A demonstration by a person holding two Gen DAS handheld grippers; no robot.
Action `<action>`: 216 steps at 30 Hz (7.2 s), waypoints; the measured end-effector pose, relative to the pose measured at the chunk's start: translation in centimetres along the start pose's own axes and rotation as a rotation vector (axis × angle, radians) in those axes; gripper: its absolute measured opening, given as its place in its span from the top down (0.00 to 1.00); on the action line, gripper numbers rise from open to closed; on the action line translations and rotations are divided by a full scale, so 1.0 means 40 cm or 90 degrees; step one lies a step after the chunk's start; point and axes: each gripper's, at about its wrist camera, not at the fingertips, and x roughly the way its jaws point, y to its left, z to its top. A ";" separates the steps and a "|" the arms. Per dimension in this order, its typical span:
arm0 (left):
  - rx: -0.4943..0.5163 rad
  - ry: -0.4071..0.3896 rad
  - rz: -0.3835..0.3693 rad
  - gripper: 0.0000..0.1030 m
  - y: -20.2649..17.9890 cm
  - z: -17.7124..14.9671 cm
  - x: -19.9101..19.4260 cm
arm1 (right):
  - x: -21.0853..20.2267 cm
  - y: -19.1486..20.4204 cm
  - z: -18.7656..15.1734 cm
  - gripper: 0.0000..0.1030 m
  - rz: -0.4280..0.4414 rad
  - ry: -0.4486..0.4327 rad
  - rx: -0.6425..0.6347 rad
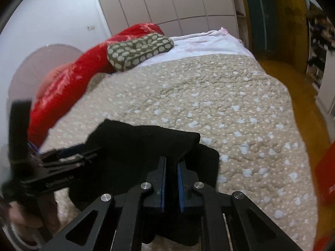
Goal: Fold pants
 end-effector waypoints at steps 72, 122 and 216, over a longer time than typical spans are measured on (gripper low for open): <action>-0.032 0.019 0.002 0.16 0.010 0.011 0.020 | -0.057 0.028 -0.090 0.71 -0.053 0.063 -0.048; -0.135 0.025 -0.117 0.06 0.079 -0.054 0.048 | 0.081 -0.120 -0.092 0.25 0.127 0.040 0.153; -0.053 -0.115 0.171 0.23 0.153 -0.084 -0.168 | -0.009 0.259 0.002 0.46 -0.044 -0.019 -0.114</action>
